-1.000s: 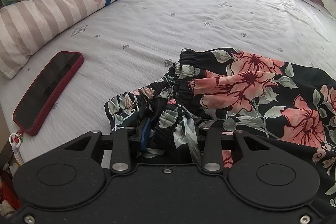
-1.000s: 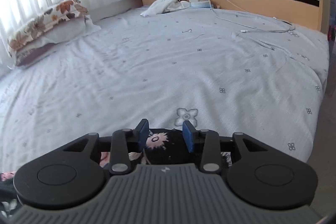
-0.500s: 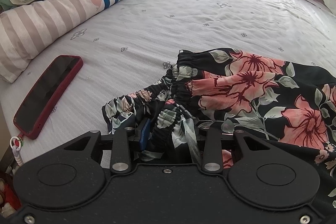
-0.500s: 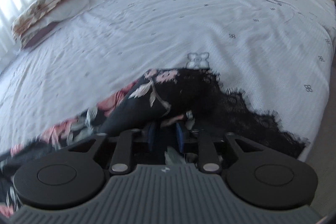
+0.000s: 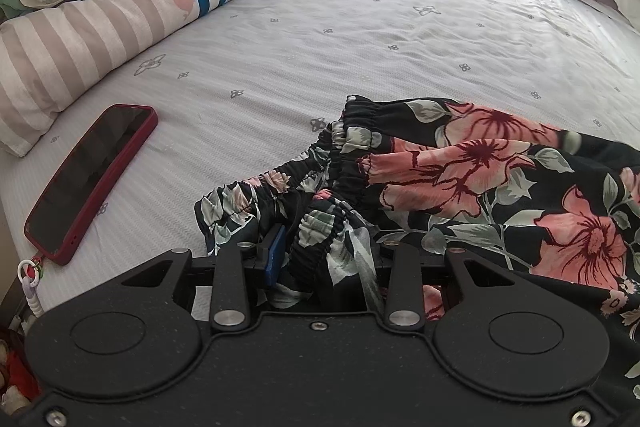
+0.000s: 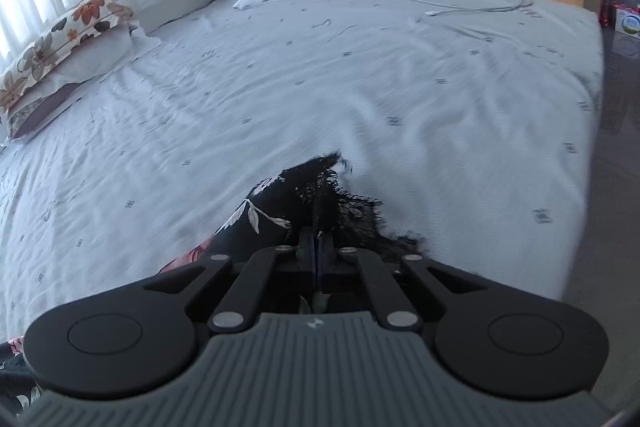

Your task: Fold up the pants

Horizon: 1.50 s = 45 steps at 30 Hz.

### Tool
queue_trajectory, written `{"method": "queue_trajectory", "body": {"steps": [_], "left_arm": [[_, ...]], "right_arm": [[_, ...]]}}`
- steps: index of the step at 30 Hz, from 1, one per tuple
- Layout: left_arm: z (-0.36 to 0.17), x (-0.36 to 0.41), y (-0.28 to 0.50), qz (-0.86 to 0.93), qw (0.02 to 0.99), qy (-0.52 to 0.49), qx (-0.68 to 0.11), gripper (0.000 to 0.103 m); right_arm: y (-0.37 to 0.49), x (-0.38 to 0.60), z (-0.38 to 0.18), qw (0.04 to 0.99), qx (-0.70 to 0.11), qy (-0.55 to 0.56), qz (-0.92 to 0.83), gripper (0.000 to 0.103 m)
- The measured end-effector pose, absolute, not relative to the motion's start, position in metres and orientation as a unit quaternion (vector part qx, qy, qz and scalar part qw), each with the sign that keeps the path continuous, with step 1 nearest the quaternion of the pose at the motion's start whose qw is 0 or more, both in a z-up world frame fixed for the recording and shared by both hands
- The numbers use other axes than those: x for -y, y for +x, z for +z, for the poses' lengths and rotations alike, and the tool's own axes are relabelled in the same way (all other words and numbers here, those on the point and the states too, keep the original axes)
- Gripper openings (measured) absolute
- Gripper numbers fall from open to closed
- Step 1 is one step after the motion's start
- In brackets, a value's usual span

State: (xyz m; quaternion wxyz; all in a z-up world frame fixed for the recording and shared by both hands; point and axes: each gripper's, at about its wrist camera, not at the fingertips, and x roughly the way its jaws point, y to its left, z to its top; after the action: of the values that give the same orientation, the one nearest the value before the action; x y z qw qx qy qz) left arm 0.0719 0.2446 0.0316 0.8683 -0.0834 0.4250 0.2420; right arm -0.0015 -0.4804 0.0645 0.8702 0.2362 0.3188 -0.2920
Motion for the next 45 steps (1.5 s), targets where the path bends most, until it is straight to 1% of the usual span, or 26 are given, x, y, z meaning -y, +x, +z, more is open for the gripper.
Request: {"method": "queue_trajectory", "body": {"steps": [1, 3, 4, 6, 7, 9, 10, 11, 12, 14, 17, 18, 19, 20, 21, 22, 23, 24, 29, 32, 33, 34, 36, 38, 43, 45], "left_arm": [[0.032, -0.245, 0.072, 0.242, 0.868, -0.083, -0.425, 0.035], [0.031, -0.245, 0.072, 0.242, 0.868, -0.084, -0.425, 0.035], [0.032, -0.245, 0.072, 0.242, 0.868, -0.084, -0.425, 0.035], [0.032, -0.245, 0.072, 0.242, 0.868, -0.083, -0.425, 0.035], [0.032, -0.245, 0.073, 0.243, 0.868, -0.082, -0.425, 0.035], [0.032, -0.244, 0.073, 0.243, 0.868, -0.080, -0.425, 0.035], [0.032, -0.244, 0.073, 0.244, 0.868, -0.080, -0.425, 0.035], [0.032, -0.243, 0.073, 0.244, 0.868, -0.080, -0.424, 0.035], [0.032, -0.243, 0.073, 0.245, 0.868, -0.080, -0.424, 0.035], [0.032, -0.243, 0.073, 0.245, 0.868, -0.080, -0.424, 0.035], [0.032, -0.243, 0.073, 0.245, 0.868, -0.080, -0.424, 0.035], [0.032, -0.243, 0.074, 0.245, 0.868, -0.080, -0.425, 0.035], [0.032, -0.243, 0.073, 0.245, 0.868, -0.080, -0.424, 0.035], [0.032, -0.243, 0.073, 0.245, 0.868, -0.080, -0.424, 0.035], [0.032, -0.243, 0.073, 0.245, 0.868, -0.080, -0.424, 0.035], [0.032, -0.243, 0.074, 0.245, 0.868, -0.080, -0.424, 0.035], [0.032, -0.244, 0.074, 0.245, 0.868, -0.080, -0.424, 0.035], [0.032, -0.244, 0.074, 0.245, 0.868, -0.080, -0.424, 0.035], [0.031, -0.244, 0.073, 0.244, 0.869, -0.085, -0.422, 0.035], [0.031, -0.245, 0.074, 0.242, 0.870, -0.084, -0.422, 0.035], [0.031, -0.245, 0.074, 0.241, 0.870, -0.085, -0.422, 0.036], [0.031, -0.246, 0.075, 0.240, 0.870, -0.085, -0.422, 0.036], [0.032, -0.249, 0.076, 0.239, 0.869, -0.090, -0.423, 0.037], [0.033, -0.254, 0.078, 0.239, 0.868, -0.099, -0.424, 0.037], [0.039, -0.264, 0.086, 0.246, 0.864, -0.111, -0.425, 0.037], [0.042, -0.265, 0.089, 0.248, 0.866, -0.106, -0.421, 0.036]], "right_arm": [[-0.009, 0.481, 0.067, 0.870, -0.321, 0.235, -0.292, 0.004], [-0.021, 0.481, 0.070, 0.871, -0.324, 0.226, -0.291, 0.012], [-0.026, 0.481, 0.072, 0.871, -0.326, 0.219, -0.296, 0.028], [-0.030, 0.484, 0.073, 0.865, -0.339, 0.200, -0.311, 0.073], [-0.034, 0.485, 0.073, 0.865, -0.335, 0.195, -0.319, 0.076], [-0.042, 0.488, 0.076, 0.869, -0.317, 0.216, -0.314, 0.072], [-0.045, 0.489, 0.077, 0.871, -0.308, 0.235, -0.302, 0.067], [-0.046, 0.489, 0.078, 0.873, -0.302, 0.253, -0.287, 0.058], [-0.044, 0.489, 0.077, 0.874, -0.301, 0.266, -0.272, 0.053], [-0.034, 0.487, 0.074, 0.876, -0.307, 0.277, -0.250, 0.049], [-0.009, 0.480, 0.062, 0.870, -0.330, 0.278, -0.239, 0.047], [0.001, 0.479, 0.056, 0.866, -0.343, 0.282, -0.229, 0.050], [0.010, 0.477, 0.049, 0.860, -0.357, 0.288, -0.223, 0.057], [0.017, 0.476, 0.044, 0.858, -0.363, 0.286, -0.225, 0.059], [0.022, 0.472, 0.042, 0.860, -0.360, 0.274, -0.237, 0.030], [0.025, 0.467, 0.046, 0.860, -0.360, 0.257, -0.253, 0.014], [0.026, 0.463, 0.051, 0.861, -0.358, 0.244, -0.266, 0.004], [0.022, 0.461, 0.058, 0.867, -0.346, 0.235, -0.271, 0.002], [-0.016, 0.456, 0.103, 0.886, -0.289, 0.165, -0.325, 0.002], [-0.044, 0.471, 0.115, 0.883, -0.278, 0.180, -0.332, 0.003], [-0.049, 0.478, 0.114, 0.879, -0.287, 0.193, -0.329, 0.006], [-0.053, 0.485, 0.109, 0.872, -0.300, 0.206, -0.327, 0.011], [-0.055, 0.495, 0.094, 0.856, -0.336, 0.211, -0.333, 0.049], [-0.055, 0.500, 0.077, 0.842, -0.366, 0.210, -0.335, 0.065], [-0.070, 0.491, 0.066, 0.841, -0.369, 0.224, -0.327, 0.065], [-0.072, 0.487, 0.069, 0.847, -0.366, 0.219, -0.317, 0.071]]}}
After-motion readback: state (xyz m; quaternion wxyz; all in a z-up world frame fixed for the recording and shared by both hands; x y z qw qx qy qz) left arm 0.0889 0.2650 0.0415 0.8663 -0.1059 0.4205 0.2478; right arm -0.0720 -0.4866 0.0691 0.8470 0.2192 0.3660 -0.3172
